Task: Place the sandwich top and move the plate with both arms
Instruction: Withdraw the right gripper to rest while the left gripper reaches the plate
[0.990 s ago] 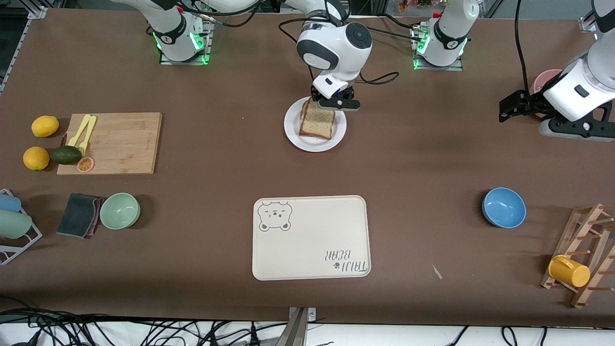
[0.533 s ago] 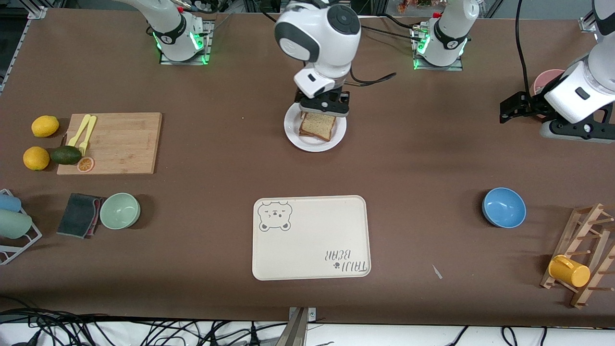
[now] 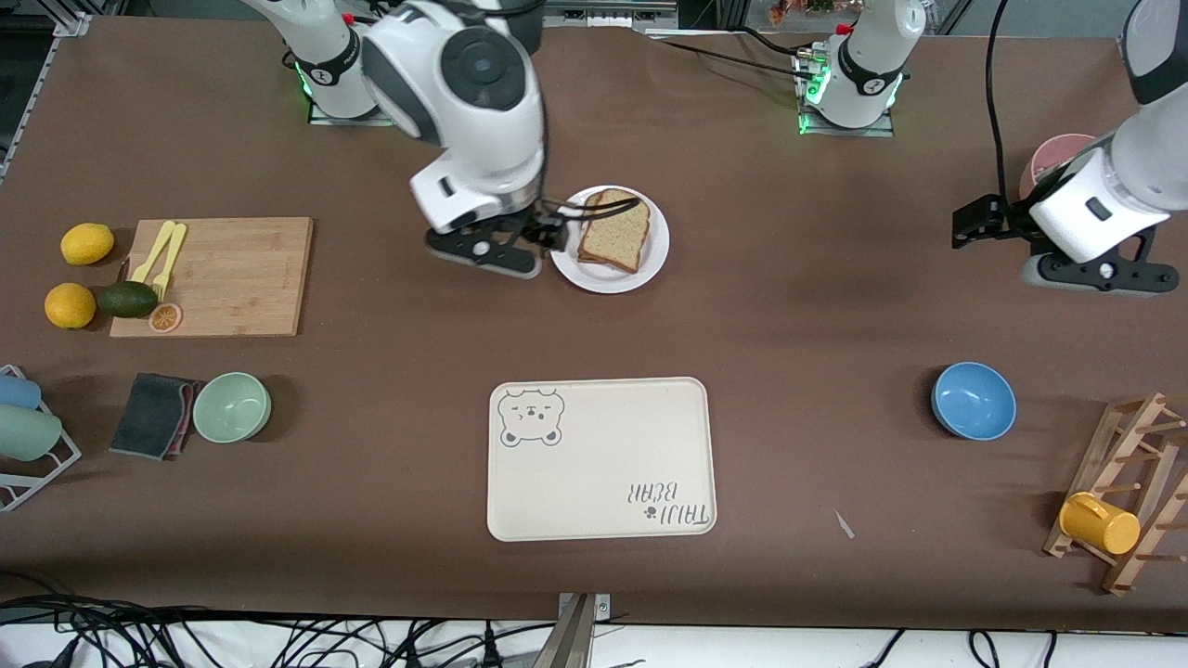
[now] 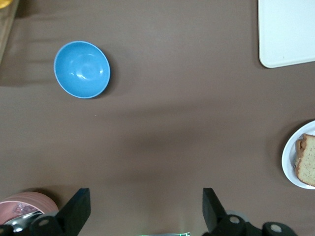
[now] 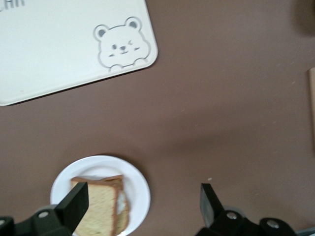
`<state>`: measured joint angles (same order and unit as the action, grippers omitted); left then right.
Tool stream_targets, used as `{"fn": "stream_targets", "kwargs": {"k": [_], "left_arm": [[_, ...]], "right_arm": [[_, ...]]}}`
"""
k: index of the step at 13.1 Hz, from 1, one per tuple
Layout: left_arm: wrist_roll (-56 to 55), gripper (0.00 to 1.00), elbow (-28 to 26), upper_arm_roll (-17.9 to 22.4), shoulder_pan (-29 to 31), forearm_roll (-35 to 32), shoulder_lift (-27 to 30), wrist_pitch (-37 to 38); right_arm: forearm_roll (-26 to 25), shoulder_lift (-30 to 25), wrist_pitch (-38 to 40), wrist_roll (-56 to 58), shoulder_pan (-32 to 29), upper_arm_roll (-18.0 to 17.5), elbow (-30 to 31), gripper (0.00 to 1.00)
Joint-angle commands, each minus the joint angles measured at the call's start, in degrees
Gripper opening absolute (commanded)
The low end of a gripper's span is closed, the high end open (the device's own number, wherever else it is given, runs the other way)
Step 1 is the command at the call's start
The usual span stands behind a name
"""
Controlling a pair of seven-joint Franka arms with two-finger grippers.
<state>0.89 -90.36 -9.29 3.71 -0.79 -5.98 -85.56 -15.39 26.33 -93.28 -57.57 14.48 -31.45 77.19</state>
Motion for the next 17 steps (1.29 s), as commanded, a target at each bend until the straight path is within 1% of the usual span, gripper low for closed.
{"fn": "stream_targets", "kwargs": {"k": [1,2,3,4,6,7,8,10,11,12,13,14,15,16,17], "left_arm": [[0.3,1.00,0.9,-2.7,-1.3,0.5,-2.6,1.4],[0.1,1.00,0.7,-3.2,-1.4,4.4,-3.7,1.4],[0.0,1.00,0.7,-3.3,-1.4,8.3,-4.9,1.4],[0.1,1.00,0.7,-3.4,-1.5,11.8,-6.5,1.3],[0.8,1.00,0.6,-3.7,-1.8,18.5,-10.2,1.0],[0.7,1.00,0.3,-3.9,-2.1,21.9,-11.8,0.7],[0.7,1.00,-0.9,-4.0,-2.4,25.6,-13.1,-0.7],[1.2,1.00,-7.2,-4.3,-2.5,32.3,-13.1,-7.0],[2.8,1.00,-10.5,-5.8,-2.5,34.6,-13.1,-11.2],[4.0,1.00,-14.2,-7.4,-2.0,35.3,-13.1,-15.6],[6.6,1.00,-17.0,-7.7,-2.1,38.0,-13.3,-19.0],[10.1,1.00,-20.7,-7.7,-2.4,44.0,-13.4,-21.6],[16.3,1.00,-23.7,-7.8,-2.5,49.8,-14.1,-24.0],[20.9,1.00,-25.9,-8.1,-2.5,52.5,-14.8,-25.8],[24.0,1.00,-27.0,-8.3,-2.5,53.1,-15.6,-27.3]], "right_arm": [[3.5,-5.7,0.7,9.5,-1.9,3.7,4.2,1.00],[7.3,-8.0,0.8,15.2,-2.7,6.8,5.6,1.00],[10.4,-10.5,1.3,22.2,-3.9,9.1,7.1,1.00],[11.3,-12.7,2.0,27.7,-6.6,10.0,8.6,1.00],[11.3,-15.8,4.5,34.9,-11.6,10.4,10.1,1.00],[11.6,-17.6,4.2,39.2,-14.0,11.4,11.6,1.00],[13.3,-19.5,3.6,43.5,-16.1,11.8,12.9,1.00],[16.3,-21.4,4.6,45.3,-19.2,12.5,13.2,1.00],[16.5,-22.0,5.0,45.5,-19.4,14.6,13.2,1.00],[16.5,-22.8,5.6,45.6,-19.4,16.4,13.2,1.00],[16.5,-23.3,5.7,45.7,-19.4,18.2,13.2,1.00],[16.6,-23.3,5.7,47.1,-19.4,20.4,13.2,1.00],[17.4,-23.5,5.5,51.1,-19.4,23.0,13.6,1.00],[18.2,-24.1,4.4,53.9,-19.2,25.3,14.5,1.00],[18.2,-24.4,2.9,54.4,-19.2,26.2,15.2,1.00]]}}
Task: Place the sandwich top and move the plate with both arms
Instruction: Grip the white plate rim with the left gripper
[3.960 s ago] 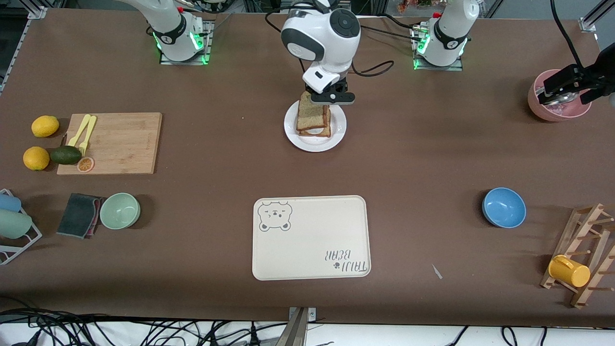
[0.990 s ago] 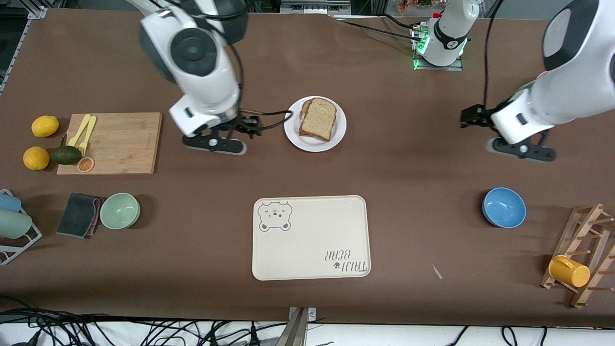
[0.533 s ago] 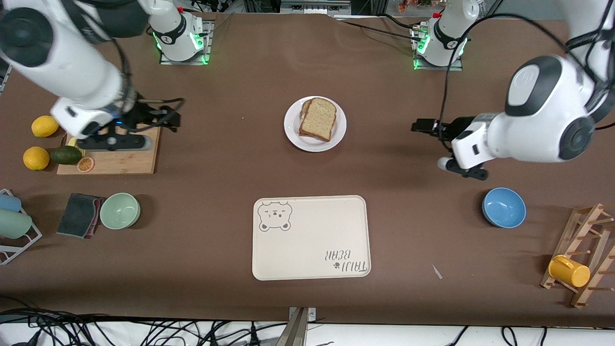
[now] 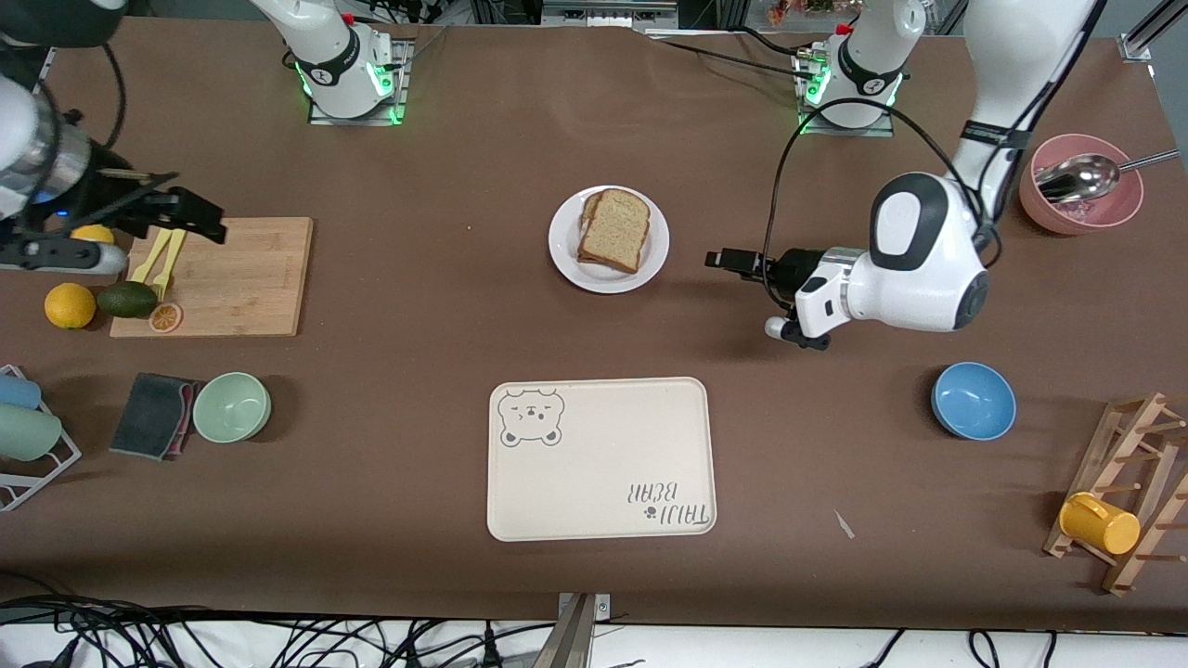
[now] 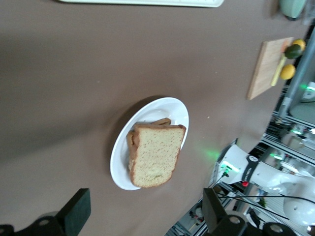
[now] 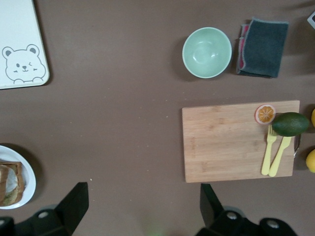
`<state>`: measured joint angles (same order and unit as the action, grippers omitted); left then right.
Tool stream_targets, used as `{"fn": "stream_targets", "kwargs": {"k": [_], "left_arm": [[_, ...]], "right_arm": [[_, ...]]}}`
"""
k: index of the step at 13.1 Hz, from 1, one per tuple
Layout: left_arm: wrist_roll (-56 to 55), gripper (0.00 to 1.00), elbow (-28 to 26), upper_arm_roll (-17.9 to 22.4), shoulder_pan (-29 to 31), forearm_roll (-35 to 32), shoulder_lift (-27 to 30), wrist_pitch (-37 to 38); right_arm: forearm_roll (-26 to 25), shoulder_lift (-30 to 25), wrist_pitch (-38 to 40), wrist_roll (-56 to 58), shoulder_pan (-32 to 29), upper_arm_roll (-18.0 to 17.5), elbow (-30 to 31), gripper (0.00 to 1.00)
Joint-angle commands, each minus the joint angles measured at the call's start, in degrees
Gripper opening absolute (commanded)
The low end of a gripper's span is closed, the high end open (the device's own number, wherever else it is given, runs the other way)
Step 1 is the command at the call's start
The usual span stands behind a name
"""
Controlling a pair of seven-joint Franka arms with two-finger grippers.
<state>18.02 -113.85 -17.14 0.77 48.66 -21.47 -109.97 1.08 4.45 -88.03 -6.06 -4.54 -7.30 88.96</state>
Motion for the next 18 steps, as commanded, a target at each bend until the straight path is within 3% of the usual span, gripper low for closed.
{"fn": "stream_targets", "kwargs": {"k": [1,3,5,10,15,18], "left_arm": [[10.5,1.00,-4.2,-0.4,0.5,4.4,-1.9,-3.1],[16.8,0.99,-5.4,-0.4,0.5,9.9,-4.4,-3.1],[21.2,0.97,-5.5,-0.5,0.4,10.5,-7.5,-3.1],[27.8,0.63,-6.3,-2.3,0.3,14.6,-10.8,-3.1],[34.1,0.64,-6.3,-2.4,-1.7,15.1,-14.6,-5.1],[38.7,0.62,-6.3,-2.6,-3.7,17.9,-16.3,-6.5]], "right_arm": [[1.1,-2.6,-3.2,2.9,-0.2,2.1,3.5,1.00],[0.5,-2.5,-3.6,2.7,-0.5,2.4,3.8,1.00],[-1.2,-2.5,-5.7,2.7,-0.5,2.4,4.9,0.99],[-3.3,-2.3,-6.3,2.1,-0.4,2.0,4.6,0.99],[-3.1,-2.4,-5.5,2.5,-0.2,1.8,3.6,1.00],[-2.4,-1.7,-0.7,3.6,-0.2,2.1,3.1,1.00]]}}
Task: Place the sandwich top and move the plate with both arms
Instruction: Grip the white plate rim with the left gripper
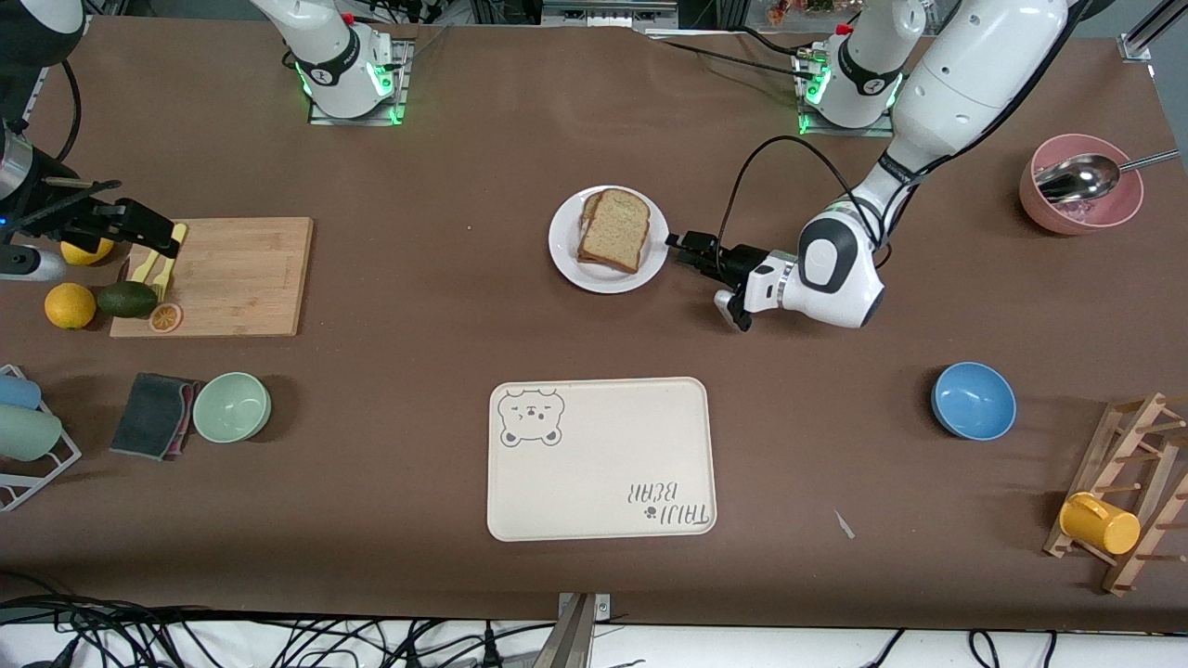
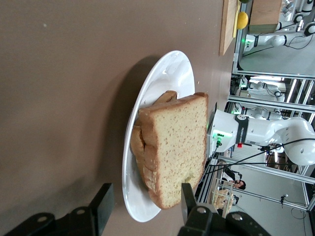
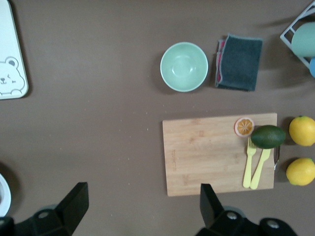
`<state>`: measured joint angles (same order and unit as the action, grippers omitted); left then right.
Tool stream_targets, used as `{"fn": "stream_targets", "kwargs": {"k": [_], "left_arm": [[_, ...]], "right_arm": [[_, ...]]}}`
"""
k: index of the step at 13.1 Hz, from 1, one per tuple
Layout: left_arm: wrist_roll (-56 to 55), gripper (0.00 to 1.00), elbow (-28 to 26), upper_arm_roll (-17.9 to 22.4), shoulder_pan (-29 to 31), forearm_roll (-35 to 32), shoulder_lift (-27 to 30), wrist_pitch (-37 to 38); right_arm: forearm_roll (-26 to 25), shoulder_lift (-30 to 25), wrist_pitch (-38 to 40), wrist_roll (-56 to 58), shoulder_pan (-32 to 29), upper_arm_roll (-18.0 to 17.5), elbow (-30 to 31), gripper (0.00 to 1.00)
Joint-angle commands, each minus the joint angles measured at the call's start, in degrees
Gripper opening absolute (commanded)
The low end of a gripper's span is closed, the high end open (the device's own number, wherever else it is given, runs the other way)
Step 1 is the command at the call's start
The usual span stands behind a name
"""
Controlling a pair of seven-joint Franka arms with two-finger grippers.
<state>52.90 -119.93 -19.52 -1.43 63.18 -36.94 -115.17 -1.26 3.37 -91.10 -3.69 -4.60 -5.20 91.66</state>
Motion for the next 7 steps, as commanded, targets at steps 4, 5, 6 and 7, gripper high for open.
{"fn": "stream_targets", "kwargs": {"k": [4,5,6,7], "left_arm": [[4.8,0.55,-0.2,-0.1,-1.6,3.5,-1.7,-2.1],[4.8,0.54,-0.2,-0.1,-1.8,3.5,-1.9,-2.9],[4.8,0.53,-0.2,-0.1,-2.3,3.5,-1.9,-3.0],[4.8,0.51,-0.2,-0.1,-2.4,3.5,-1.9,-3.4]], "right_arm": [[2.4,0.1,1.6,1.7,-0.1,0.8,-3.9,1.00],[1.7,0.2,2.5,1.5,-0.1,1.2,-3.6,1.00],[1.2,0.7,3.7,1.4,0.3,1.2,-3.6,1.00],[1.2,2.1,4.2,1.4,0.3,1.0,-3.7,1.00]]}}
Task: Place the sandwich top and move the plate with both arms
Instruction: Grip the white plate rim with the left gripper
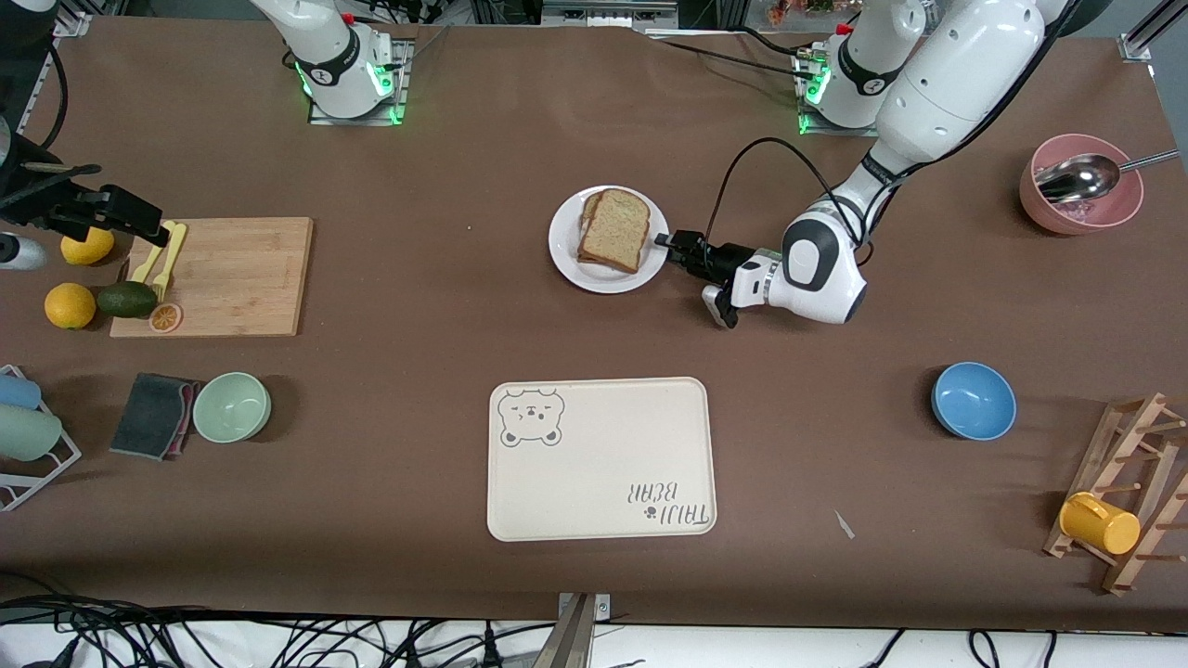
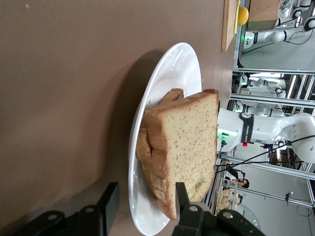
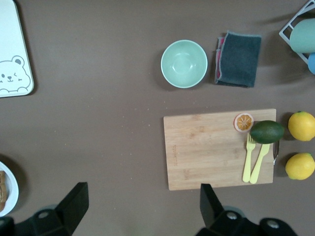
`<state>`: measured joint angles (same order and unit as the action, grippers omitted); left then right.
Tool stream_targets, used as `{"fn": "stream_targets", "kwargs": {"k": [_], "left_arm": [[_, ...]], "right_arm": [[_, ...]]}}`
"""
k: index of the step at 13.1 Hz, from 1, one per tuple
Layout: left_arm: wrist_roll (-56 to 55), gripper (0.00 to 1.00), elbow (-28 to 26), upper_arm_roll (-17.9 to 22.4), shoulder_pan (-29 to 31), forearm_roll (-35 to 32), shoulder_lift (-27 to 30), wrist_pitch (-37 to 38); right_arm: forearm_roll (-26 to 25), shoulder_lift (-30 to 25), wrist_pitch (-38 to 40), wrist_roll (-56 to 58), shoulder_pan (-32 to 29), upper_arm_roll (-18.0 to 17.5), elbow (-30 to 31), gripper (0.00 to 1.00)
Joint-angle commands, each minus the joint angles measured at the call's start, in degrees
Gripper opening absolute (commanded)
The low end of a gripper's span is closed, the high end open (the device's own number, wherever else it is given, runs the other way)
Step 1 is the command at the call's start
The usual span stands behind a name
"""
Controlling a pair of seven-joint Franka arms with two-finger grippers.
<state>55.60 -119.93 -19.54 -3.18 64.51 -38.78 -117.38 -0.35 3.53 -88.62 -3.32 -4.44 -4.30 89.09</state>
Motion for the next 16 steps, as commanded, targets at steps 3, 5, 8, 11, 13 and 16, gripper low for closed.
{"fn": "stream_targets", "kwargs": {"k": [3,5,8,11,13,16], "left_arm": [[2.1,0.42,-0.1,-0.1,-1.3,2.3,-0.2,-1.6],[2.1,0.38,-0.1,-0.1,-1.7,2.2,-0.2,-1.6],[2.1,0.27,0.0,-0.1,-1.8,2.2,-0.7,-2.4],[2.3,0.16,0.0,0.0,-1.8,2.1,-1.0,-2.5],[2.3,0.06,0.0,0.2,-1.8,1.9,-1.0,-2.5],[2.3,0.00,0.0,0.4,-1.5,1.5,-0.9,-2.5]], "right_arm": [[-2.7,3.6,1.9,3.0,0.4,-0.4,-1.2,1.00],[-3.8,3.5,3.5,4.1,0.1,0.2,-1.5,1.00],[-3.3,3.5,2.9,3.0,0.2,0.0,-2.1,1.00],[-3.1,3.4,2.5,2.9,-0.3,0.3,-7.2,1.00],[-3.2,3.4,2.5,2.9,-0.3,0.2,-8.1,1.00],[-3.0,3.4,2.3,2.9,-0.3,0.2,-8.2,1.00]]}}
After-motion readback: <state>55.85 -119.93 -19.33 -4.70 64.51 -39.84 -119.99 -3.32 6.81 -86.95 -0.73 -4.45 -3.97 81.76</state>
